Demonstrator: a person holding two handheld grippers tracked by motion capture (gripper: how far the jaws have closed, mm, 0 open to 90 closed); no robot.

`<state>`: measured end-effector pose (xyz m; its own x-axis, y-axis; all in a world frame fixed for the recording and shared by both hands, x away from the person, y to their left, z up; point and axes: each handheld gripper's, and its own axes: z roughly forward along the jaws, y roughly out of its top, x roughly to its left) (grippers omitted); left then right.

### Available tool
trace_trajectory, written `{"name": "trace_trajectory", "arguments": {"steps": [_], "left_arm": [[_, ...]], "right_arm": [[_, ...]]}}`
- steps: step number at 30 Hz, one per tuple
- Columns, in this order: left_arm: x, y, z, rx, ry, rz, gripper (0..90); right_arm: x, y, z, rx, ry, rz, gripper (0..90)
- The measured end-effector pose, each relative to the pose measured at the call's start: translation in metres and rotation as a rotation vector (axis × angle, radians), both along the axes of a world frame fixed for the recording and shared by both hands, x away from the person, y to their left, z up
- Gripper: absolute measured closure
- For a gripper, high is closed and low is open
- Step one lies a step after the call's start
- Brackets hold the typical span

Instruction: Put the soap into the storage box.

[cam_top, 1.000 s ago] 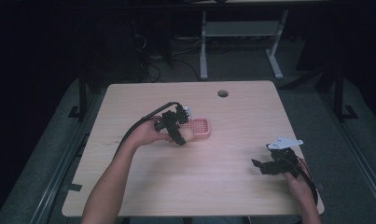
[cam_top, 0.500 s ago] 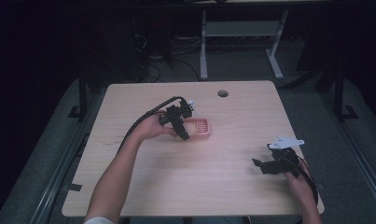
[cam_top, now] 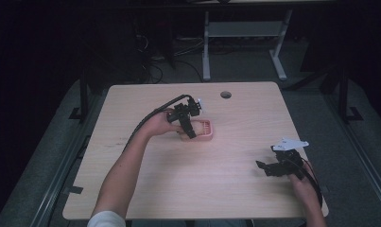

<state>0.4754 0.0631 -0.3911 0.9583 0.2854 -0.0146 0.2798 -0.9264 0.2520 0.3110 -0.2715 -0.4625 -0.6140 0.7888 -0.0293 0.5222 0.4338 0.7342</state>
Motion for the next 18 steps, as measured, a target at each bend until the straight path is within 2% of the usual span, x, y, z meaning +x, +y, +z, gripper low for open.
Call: {"name": "trace_trajectory", "arguments": {"steps": [10,12,18], "left_arm": [[0.011,-0.007,0.001,0.003,0.000,-0.004,32.4],[0.013,-0.008,0.000,-0.013,0.007,0.002,32.3],[0.021,-0.009,-0.011,-0.010,0.020,0.021,32.4]], "right_arm": [[0.000,-0.002,0.000,0.001,0.001,-0.004,13.9],[0.000,-0.001,0.000,0.000,-0.001,-0.002,13.9],[0.001,-0.001,0.000,0.000,0.002,-0.002,13.9]]}}
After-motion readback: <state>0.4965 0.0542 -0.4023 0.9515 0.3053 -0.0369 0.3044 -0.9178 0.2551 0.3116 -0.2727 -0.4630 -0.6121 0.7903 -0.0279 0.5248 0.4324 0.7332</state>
